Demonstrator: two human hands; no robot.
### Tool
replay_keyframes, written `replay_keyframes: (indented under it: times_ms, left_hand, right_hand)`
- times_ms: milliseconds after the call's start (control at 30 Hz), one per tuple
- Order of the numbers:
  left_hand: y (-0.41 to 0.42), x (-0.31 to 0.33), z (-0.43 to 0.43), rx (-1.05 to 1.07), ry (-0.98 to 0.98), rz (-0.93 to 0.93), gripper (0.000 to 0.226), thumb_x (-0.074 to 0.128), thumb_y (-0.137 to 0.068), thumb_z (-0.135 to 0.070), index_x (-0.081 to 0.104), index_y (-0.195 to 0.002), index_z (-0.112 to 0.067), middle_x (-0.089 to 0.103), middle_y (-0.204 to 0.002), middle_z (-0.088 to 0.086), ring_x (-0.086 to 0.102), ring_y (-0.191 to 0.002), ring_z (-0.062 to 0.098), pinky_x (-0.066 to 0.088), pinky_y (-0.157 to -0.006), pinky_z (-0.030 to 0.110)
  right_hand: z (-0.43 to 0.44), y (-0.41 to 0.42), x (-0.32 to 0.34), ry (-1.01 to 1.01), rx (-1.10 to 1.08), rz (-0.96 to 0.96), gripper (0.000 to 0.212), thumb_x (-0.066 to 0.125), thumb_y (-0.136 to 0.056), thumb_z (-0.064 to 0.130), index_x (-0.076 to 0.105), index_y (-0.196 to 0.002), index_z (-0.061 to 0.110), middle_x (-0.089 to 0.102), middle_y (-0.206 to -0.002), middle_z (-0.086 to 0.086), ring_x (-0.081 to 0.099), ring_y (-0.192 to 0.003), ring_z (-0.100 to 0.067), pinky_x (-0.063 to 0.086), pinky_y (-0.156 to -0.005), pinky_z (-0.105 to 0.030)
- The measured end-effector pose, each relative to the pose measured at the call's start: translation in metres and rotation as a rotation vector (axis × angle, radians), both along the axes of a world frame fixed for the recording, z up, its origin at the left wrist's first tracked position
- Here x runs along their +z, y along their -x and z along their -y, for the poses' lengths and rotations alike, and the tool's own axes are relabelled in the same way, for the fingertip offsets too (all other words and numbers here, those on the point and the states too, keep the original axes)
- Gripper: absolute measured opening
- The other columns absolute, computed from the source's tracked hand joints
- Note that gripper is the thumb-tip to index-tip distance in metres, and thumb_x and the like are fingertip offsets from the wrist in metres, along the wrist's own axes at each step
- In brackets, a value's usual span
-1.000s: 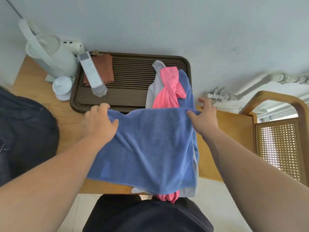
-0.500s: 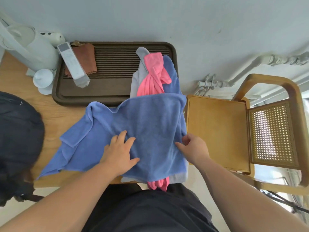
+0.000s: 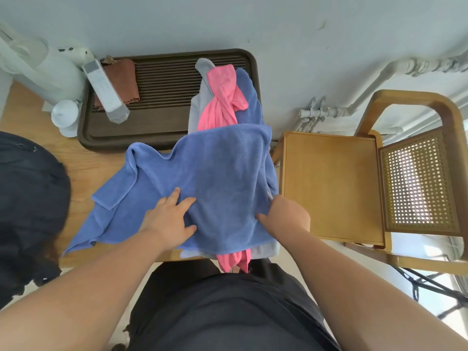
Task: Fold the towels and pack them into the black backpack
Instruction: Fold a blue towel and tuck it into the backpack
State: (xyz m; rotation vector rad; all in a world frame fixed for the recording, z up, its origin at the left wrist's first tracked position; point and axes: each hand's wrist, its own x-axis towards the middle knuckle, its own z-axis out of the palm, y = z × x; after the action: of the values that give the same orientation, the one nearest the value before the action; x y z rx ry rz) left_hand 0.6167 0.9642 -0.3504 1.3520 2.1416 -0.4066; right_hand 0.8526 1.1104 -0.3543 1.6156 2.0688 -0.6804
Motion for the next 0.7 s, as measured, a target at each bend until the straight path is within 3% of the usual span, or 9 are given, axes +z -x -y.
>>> replay_keyframes:
  times_ms: [100,200,300,400,500,600,700]
  left_hand:
    - [-0.005,0.001,-0.004,0.010,0.014,-0.013,0.075,0.054,-0.090,-0.060,0.020,-0.154,-0.042,0.002,-0.168,0.004,0.020,-0.148,0.029,0.041,-0.108,0.046]
    - [-0.008,-0.001,-0.001,-0.019,-0.009,-0.051,0.077,0.056,-0.088,-0.060,0.023,-0.154,-0.038,0.007,-0.168,0.007,0.022,-0.148,0.031,0.032,-0.116,0.048]
    - [-0.004,0.001,0.006,0.003,-0.069,-0.077,0.076,0.059,-0.087,-0.059,0.029,-0.153,-0.035,0.014,-0.166,0.007,0.023,-0.147,0.031,0.027,-0.118,0.049]
    - [0.005,0.004,0.014,0.086,-0.096,-0.071,0.071,0.061,-0.086,-0.056,0.035,-0.149,-0.033,0.034,-0.154,0.002,0.034,-0.138,0.030,0.036,-0.110,0.045]
    - [0.016,0.007,0.024,0.188,-0.084,0.016,0.070,0.065,-0.086,-0.053,0.038,-0.146,-0.030,0.039,-0.146,-0.003,0.042,-0.128,0.030,0.046,-0.100,0.046]
    - [0.028,0.008,0.037,0.238,-0.116,0.007,0.069,0.067,-0.085,-0.051,0.039,-0.145,-0.030,0.041,-0.143,-0.002,0.044,-0.126,0.030,0.046,-0.100,0.046]
    - [0.046,0.010,0.051,0.323,-0.125,-0.089,0.068,0.065,-0.085,-0.050,0.039,-0.144,-0.029,0.042,-0.141,0.000,0.042,-0.128,0.029,0.045,-0.099,0.045]
  right_hand:
    - [0.006,-0.005,-0.003,-0.002,0.028,-0.027,0.030,0.055,-0.090,0.055,0.052,-0.090,0.025,0.061,-0.080,0.004,0.060,-0.070,-0.021,0.047,-0.056,-0.031]
    - [0.009,-0.007,-0.009,0.050,0.049,-0.106,0.021,0.047,-0.095,0.038,0.051,-0.079,0.025,0.056,-0.077,0.004,0.059,-0.072,-0.022,0.054,-0.062,-0.034]
    - [0.010,-0.013,-0.006,0.043,-0.024,-0.145,0.020,0.046,-0.090,0.029,0.046,-0.072,0.022,0.053,-0.073,0.002,0.055,-0.068,-0.024,0.039,-0.053,-0.029]
    - [0.009,-0.024,0.000,0.033,-0.048,-0.068,0.018,0.045,-0.088,0.029,0.048,-0.072,0.021,0.056,-0.072,0.000,0.053,-0.062,-0.021,0.035,-0.051,-0.027]
    - [0.005,-0.021,0.007,0.031,-0.026,-0.013,0.016,0.047,-0.087,0.027,0.052,-0.074,0.019,0.059,-0.072,-0.001,0.055,-0.060,-0.020,0.037,-0.050,-0.026]
    - [0.007,0.007,0.018,-0.112,0.015,-0.186,0.027,0.050,-0.091,0.036,0.051,-0.071,0.018,0.056,-0.068,0.000,0.054,-0.061,-0.026,0.037,-0.051,-0.029]
    - [0.024,0.058,0.031,-0.166,0.239,-0.435,0.027,0.054,-0.093,0.038,0.050,-0.074,0.020,0.054,-0.074,0.002,0.054,-0.068,-0.026,0.036,-0.055,-0.031]
